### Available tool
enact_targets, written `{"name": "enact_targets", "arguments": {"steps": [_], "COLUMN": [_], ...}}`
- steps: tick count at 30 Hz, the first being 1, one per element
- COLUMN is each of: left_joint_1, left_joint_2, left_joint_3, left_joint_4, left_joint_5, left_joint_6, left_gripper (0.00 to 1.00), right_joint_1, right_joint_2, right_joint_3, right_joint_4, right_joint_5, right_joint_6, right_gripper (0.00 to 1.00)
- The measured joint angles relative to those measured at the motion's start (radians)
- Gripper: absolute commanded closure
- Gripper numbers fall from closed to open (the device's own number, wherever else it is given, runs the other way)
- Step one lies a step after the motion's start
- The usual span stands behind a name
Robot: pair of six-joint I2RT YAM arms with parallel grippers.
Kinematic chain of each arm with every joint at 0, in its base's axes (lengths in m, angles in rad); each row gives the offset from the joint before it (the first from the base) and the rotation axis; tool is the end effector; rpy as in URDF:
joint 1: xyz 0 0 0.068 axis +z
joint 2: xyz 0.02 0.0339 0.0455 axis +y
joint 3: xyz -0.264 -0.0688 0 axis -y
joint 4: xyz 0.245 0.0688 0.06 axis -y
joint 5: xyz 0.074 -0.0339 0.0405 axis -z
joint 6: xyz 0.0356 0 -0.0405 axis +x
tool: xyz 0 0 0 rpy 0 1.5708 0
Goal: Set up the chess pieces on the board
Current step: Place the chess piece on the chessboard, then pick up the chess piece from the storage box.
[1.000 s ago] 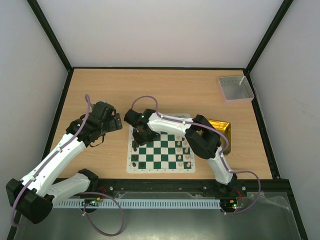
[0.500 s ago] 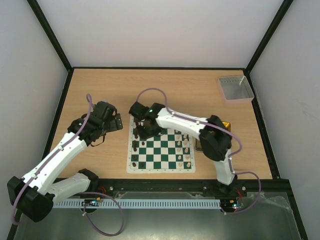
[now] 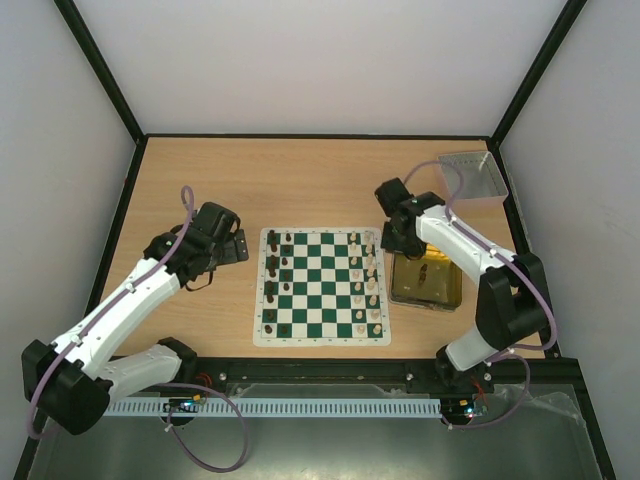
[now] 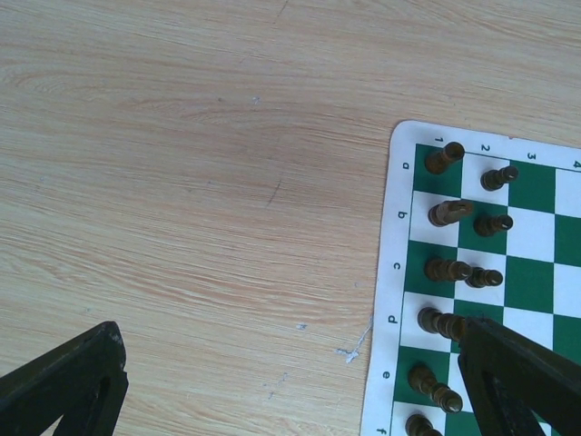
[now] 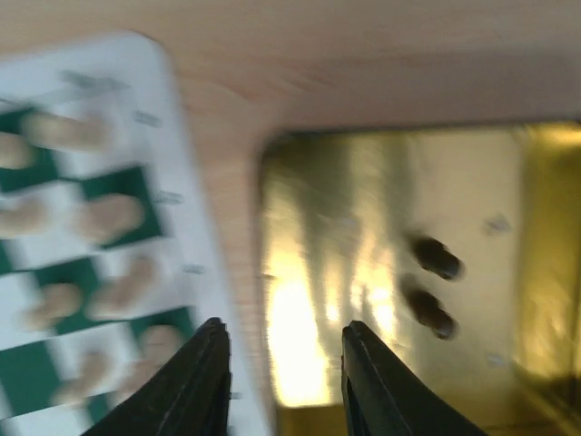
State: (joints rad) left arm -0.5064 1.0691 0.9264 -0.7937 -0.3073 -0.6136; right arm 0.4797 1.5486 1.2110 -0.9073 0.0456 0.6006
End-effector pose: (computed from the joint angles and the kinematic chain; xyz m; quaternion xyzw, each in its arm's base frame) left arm 0.1872 -0.0915 0.2826 -0.0980 0.9350 -0.0405 0.3384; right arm 0.2671 0.1371 0.2491 0.0633 0.9845 0.0641 0.1507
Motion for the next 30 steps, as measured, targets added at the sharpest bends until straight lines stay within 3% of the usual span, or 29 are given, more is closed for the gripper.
{"name": "enact_targets", "arguments": {"steps": [4, 19, 30], "left_joint_1": [-0.001, -0.002, -0.006], "left_joint_2": [0.002, 0.006, 0.024], "left_joint_3": [0.000, 0.000, 0.000], "left_joint_4": [-0.001, -0.002, -0.002], "left_joint_5": [-0.001, 0.000, 0.004], "left_joint_6": [0.000, 0.000, 0.001], "left_gripper": [0.01, 0.01, 0.01], "right_joint_1": [-0.070, -0.325, -0.351], "right_joint_2": [0.000, 0.000, 0.000], "right_joint_3": [-0.119, -0.241, -0.293], "right_joint_4": [-0.003, 0.137, 0.210], "right_joint_5": [0.018, -0.098, -0.163], "right_joint_6": [0.027, 0.086, 0.102], "right_gripper": [0.67, 0.67, 0.71]}}
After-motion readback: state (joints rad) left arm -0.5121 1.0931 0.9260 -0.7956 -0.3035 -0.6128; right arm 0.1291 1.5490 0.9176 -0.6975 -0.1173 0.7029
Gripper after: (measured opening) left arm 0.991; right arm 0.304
